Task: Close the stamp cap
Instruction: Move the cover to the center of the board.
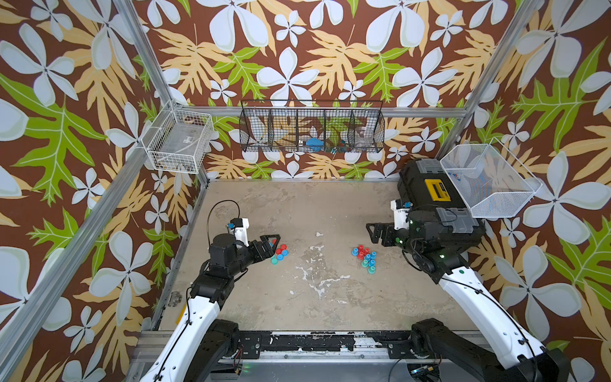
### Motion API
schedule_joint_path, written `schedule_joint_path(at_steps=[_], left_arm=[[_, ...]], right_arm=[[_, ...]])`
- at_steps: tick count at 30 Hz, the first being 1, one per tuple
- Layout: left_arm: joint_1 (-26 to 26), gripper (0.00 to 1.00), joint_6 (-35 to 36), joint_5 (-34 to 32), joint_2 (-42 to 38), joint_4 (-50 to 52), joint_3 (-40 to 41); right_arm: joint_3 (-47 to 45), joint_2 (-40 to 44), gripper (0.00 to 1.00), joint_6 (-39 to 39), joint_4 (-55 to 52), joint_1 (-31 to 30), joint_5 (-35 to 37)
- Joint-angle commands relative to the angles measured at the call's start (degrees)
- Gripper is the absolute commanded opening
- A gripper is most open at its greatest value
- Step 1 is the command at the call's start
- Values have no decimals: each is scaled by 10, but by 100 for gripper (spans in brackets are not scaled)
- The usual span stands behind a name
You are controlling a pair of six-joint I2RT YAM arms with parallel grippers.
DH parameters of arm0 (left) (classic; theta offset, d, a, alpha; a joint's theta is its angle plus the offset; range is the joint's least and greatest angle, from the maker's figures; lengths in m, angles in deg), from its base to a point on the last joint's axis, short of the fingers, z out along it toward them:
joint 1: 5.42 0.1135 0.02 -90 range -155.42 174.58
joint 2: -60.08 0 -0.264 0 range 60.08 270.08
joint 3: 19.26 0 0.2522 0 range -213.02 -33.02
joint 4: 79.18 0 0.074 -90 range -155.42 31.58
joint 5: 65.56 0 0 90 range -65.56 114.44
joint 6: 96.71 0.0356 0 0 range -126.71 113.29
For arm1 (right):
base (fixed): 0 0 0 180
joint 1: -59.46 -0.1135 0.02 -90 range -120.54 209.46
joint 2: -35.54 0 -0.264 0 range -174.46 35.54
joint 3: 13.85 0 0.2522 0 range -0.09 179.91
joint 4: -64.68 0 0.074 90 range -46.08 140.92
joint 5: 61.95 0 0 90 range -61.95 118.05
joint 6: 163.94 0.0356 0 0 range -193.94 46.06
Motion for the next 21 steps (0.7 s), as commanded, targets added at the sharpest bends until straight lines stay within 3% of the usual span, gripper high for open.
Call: schedule_joint_path(at_steps=[1, 5, 14, 21], left_arm=[[0, 99, 9, 12, -2, 22, -10], [1, 98, 22, -8, 6, 39, -16], [0, 94, 84, -71, 71, 81, -44], [-28, 79, 89, -84, 164, 50, -57]], right_arm=[[-31, 35, 97, 17, 7, -1, -24], [-42, 45, 86, 6, -32, -2, -8], [-25, -7, 80, -45, -74, -5, 40], [-9, -57, 74, -49, -80, -9, 70]])
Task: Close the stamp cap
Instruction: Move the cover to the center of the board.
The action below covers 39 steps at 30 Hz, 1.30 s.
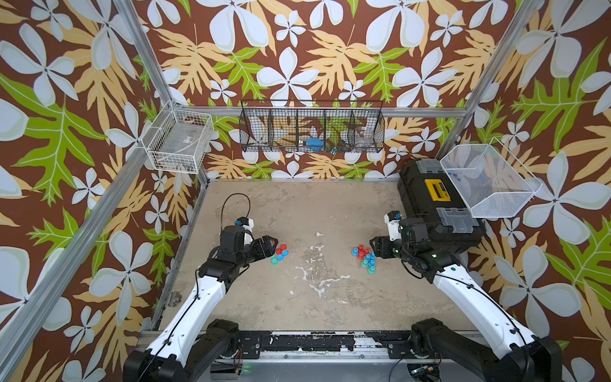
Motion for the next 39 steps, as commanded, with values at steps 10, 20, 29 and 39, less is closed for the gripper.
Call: schedule_joint_path(at_steps=[10, 20, 29, 39], left_arm=[[-88, 73, 3, -63, 134, -64, -21], [-147, 67, -17, -112, 255, -82, -75], [-155, 62, -23, -146, 303, -74, -94], [-172, 62, -27, -172, 328, -68, -101]], right_arm=[[-24, -21, 79, 7, 18, -10, 41], [-40, -11, 72, 23, 36, -12, 22], [-34, -13, 64, 20, 18, -13, 53], [-38, -18, 59, 17, 18, -14, 64]])
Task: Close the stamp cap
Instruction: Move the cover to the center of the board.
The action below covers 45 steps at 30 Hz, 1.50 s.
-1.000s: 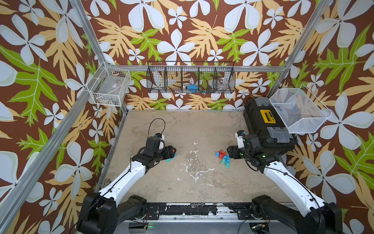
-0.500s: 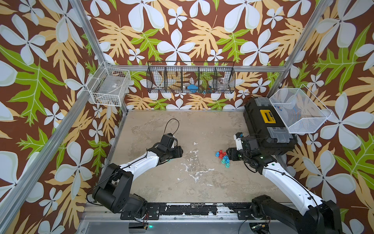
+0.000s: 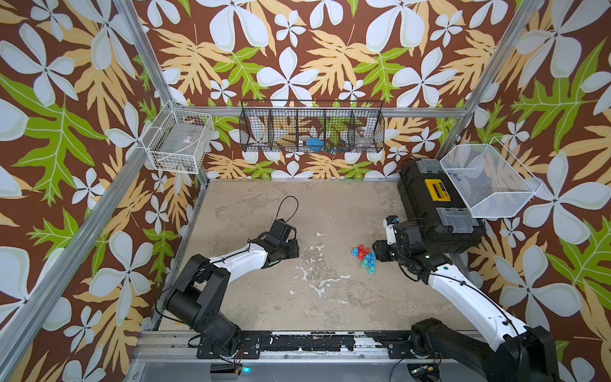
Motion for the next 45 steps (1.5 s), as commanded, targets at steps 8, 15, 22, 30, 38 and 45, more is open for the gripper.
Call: schedule_joint_path(at_steps=[8, 15, 22, 30, 38, 45], left_arm=[[-5, 61, -6, -22, 33, 1, -8], [-16, 61, -5, -27, 54, 6, -21], [-54, 60, -12, -25, 90, 6, -35], [-132, 60, -36, -36, 146, 7, -96], [-173, 60, -40, -48, 195, 39, -187], [-176, 62, -40, -57, 180, 53, -198]], right_arm=[[-1, 0, 58, 1, -6, -1, 15], [-2, -3, 57, 3, -3, -1, 14], [-3, -1, 57, 3, -5, -1, 12], [-5, 5, 58, 7, -11, -1, 9], [-7, 8, 57, 8, -19, -1, 13], [-3, 2, 56, 3, -20, -2, 12]])
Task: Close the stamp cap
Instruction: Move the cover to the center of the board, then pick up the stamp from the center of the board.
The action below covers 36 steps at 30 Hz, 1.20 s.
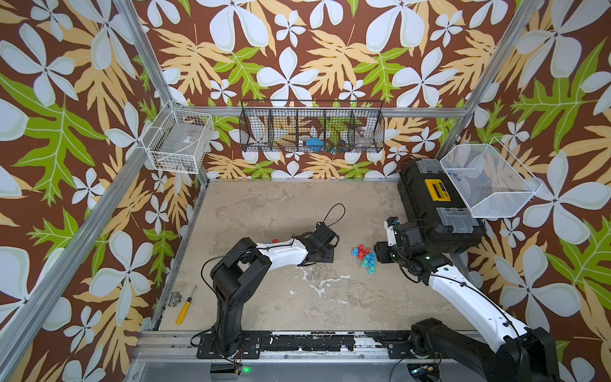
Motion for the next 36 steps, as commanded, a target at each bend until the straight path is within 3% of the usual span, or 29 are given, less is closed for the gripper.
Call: schedule_joint_path(at_steps=[1, 7, 13, 20, 27, 36], left_arm=[[-1, 63, 0, -7, -12, 21, -1], [-3, 64, 1, -6, -49, 21, 14], [-4, 65, 25, 3, -139, 5, 51], [9, 66, 82, -21, -314, 4, 130], [71, 66, 100, -39, -494, 11, 240], [90, 66, 103, -49, -541, 37, 280]], right_arm=[[4, -3, 56, -1, -7, -2, 7], [38, -31, 54, -19, -19, -12, 11], [95, -92, 51, -49, -46, -43, 14], [159, -189, 49, -91, -87, -78, -1], [182, -238, 49, -93, -95, -84, 0], [215, -282, 48, -89, -111, -120, 18]])
